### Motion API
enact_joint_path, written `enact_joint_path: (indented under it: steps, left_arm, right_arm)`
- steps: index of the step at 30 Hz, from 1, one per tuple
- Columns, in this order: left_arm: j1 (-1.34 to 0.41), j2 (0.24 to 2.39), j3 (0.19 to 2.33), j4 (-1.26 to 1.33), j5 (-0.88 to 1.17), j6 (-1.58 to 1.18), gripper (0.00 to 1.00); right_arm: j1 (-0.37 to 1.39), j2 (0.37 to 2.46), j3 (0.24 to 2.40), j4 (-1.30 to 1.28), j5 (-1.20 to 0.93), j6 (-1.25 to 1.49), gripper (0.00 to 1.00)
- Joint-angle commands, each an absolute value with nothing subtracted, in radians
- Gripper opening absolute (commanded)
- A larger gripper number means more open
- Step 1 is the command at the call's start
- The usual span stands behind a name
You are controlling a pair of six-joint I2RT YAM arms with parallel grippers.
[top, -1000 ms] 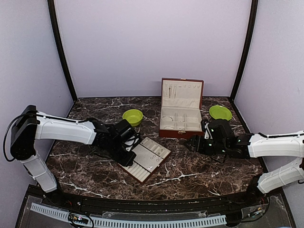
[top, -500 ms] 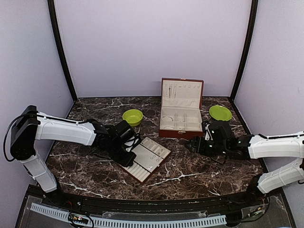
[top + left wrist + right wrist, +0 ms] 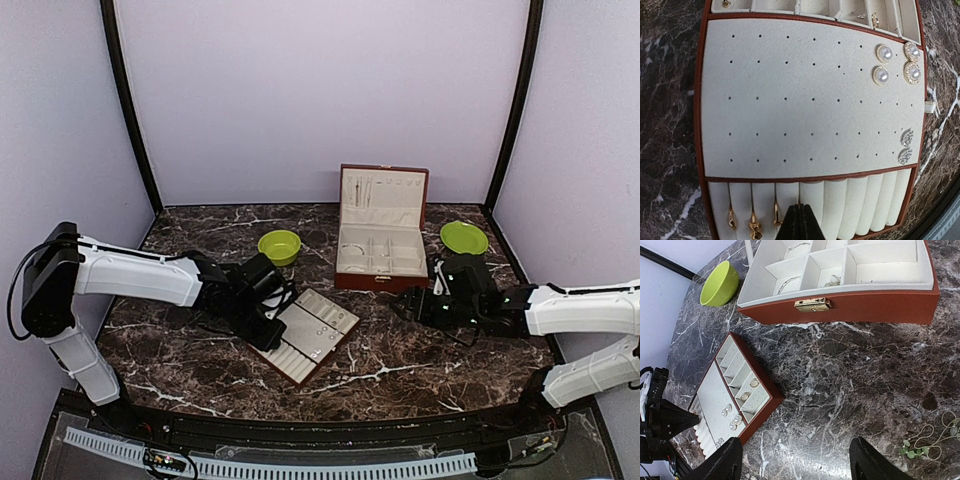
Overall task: Organize the mixed jewelry
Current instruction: Adjust the ring on the ring tray.
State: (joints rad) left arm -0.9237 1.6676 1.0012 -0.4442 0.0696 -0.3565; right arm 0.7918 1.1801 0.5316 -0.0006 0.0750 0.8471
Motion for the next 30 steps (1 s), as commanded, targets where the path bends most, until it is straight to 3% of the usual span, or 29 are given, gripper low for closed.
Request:
enact_joint_path:
  steps: [1, 14, 30]
  left_arm:
    - [-0.927, 1.616, 1.039, -0.500, 0.062, -0.366, 0.09]
    - [-0.927, 1.445, 1.041, -0.456, 0.063, -0.480, 0.47]
    - [-0.922, 1.269, 0.689, -0.163, 0.178, -0.830, 0.69]
  right_arm:
    - [0.785, 1.156, 0.535, 0.011, 0.084, 0.843, 0.74]
    - [0.786, 1.193, 0.602, -0.018, 0.031, 0.757, 0.82]
    - [0.785, 1.443, 0.765, 0.029, -0.118, 0.625, 0.85]
